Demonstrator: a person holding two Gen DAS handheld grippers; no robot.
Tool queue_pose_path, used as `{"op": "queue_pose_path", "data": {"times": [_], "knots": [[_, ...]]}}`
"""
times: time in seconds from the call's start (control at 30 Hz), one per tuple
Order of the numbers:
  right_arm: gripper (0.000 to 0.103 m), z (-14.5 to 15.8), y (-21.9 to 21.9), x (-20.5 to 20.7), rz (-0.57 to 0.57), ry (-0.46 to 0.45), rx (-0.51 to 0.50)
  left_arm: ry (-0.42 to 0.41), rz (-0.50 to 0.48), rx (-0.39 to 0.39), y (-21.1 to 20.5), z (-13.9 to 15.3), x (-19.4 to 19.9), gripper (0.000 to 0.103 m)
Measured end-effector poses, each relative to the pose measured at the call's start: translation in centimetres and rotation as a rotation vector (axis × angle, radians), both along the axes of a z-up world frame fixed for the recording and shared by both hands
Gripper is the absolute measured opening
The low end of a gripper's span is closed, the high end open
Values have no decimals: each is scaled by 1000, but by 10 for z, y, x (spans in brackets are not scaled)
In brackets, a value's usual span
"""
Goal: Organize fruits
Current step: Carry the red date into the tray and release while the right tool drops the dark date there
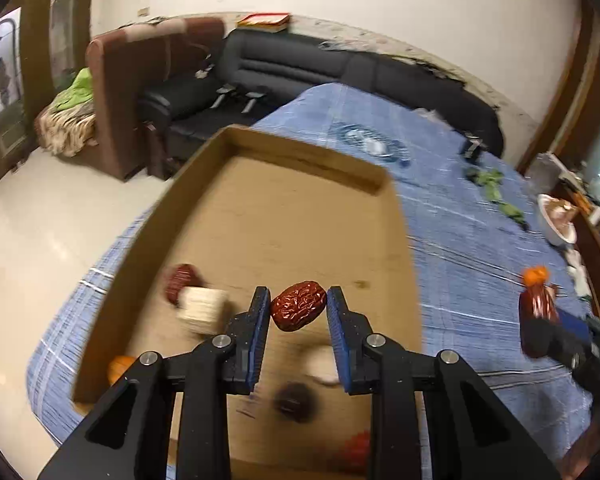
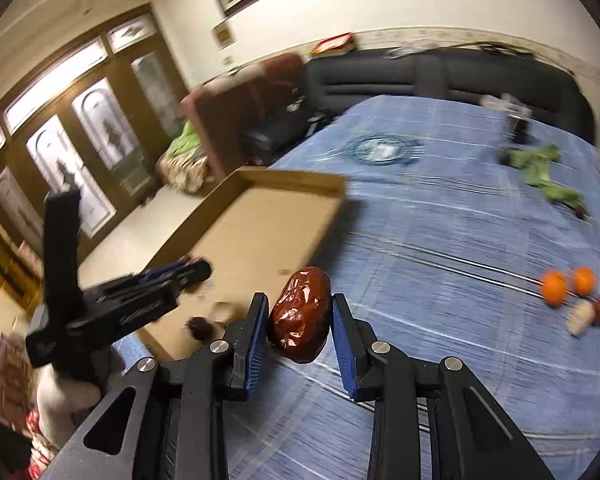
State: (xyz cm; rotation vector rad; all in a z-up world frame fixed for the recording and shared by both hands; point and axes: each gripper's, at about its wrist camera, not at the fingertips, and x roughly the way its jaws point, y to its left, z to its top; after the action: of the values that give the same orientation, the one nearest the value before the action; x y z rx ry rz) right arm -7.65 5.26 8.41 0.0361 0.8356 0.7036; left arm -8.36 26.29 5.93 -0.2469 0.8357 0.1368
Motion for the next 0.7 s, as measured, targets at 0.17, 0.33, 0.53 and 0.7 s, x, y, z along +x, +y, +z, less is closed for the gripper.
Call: {"op": "queue_pose_path", "data": {"times": [0.17,0.33,0.53,0.7], "knots": [[35,-20,48,5,60,8,-67,65,8,5,18,-18,14,28],[35,-43,76,10,93,15,-149,63,-3,30,15,-22,20,28],[36,-58,89,16,107,-2,-206,45,-9,9,16,-22,20,28],[36,-59,94,17,109,-5,-210,33,0,-43,22,-18,17,39]]}}
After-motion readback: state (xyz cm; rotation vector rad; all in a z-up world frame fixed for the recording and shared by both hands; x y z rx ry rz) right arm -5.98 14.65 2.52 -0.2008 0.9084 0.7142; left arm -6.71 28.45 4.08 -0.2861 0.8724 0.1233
